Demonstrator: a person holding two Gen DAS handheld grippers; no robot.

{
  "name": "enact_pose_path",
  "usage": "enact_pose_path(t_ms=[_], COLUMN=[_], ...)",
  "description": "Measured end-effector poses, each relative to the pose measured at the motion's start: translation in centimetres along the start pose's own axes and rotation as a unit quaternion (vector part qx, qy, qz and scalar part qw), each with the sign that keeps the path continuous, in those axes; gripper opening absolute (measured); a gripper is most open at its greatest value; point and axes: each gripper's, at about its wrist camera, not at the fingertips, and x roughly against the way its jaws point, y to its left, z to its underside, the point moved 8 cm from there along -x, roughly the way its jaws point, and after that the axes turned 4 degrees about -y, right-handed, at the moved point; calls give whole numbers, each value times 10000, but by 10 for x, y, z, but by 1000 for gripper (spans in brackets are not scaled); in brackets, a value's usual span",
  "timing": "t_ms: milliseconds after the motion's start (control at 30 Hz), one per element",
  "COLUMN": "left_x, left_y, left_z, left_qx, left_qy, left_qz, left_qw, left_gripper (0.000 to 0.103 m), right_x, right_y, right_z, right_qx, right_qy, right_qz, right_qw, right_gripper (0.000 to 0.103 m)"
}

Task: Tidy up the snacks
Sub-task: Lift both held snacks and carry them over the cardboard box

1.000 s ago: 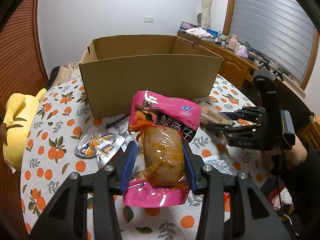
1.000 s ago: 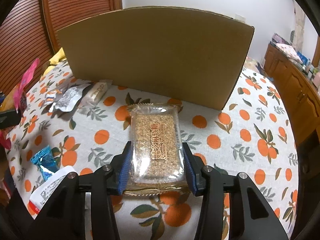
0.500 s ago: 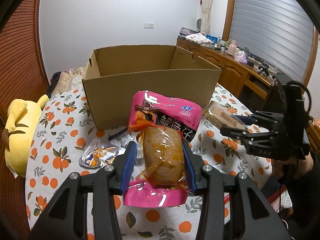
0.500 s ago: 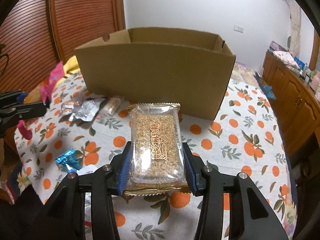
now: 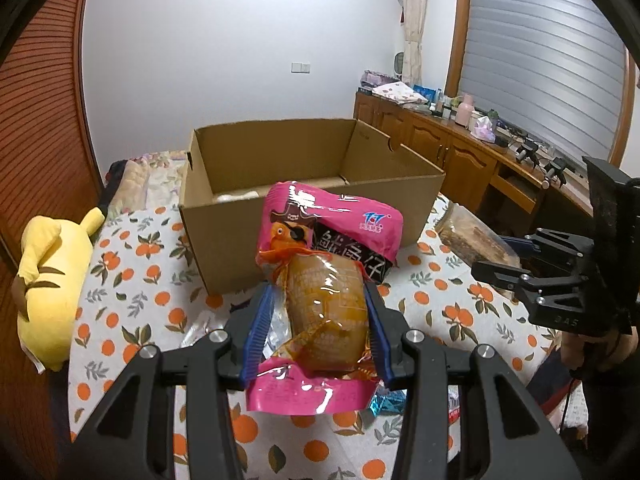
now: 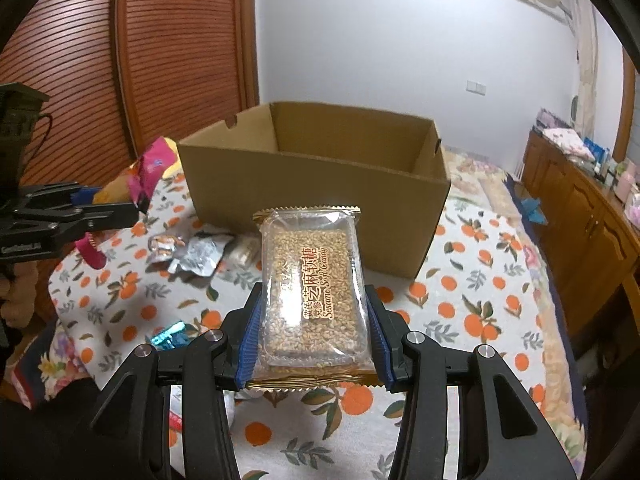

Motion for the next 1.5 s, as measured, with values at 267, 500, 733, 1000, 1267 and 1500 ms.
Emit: enact_pose_path(t_ms=[267,500,733,1000,1267,1500], left_x=[-13,-30,-47,-66,-83,-99], left_y=[12,22,30,35,38,41], left_z=[-23,-43,-60,-71,-83,-96], left_qx=[-5,-20,-24,-87,-39,30], left_qy=[-41,0,55,155,213,284], left_qz=[-71,-165,-242,-310,-310,-325], left_qw=[10000,9999,9997,9994,9993,9991], left_gripper=[44,44,44,44,44,44], right_x=[7,5,-7,-29,-53,-74], right_y=[-2,-9,-14,-19,-22,-26], right_z=[-21,-41,-63,-79,-87,-95], right_qx=[82,183,204,263,176,139], right_qy=[-176,-268,-335,-273,-137,-40], right_qz=[22,77,83,170,104,127], right_qw=[9998,9994,9992,9991,9997,9998], right_gripper=[47,47,47,47,47,47])
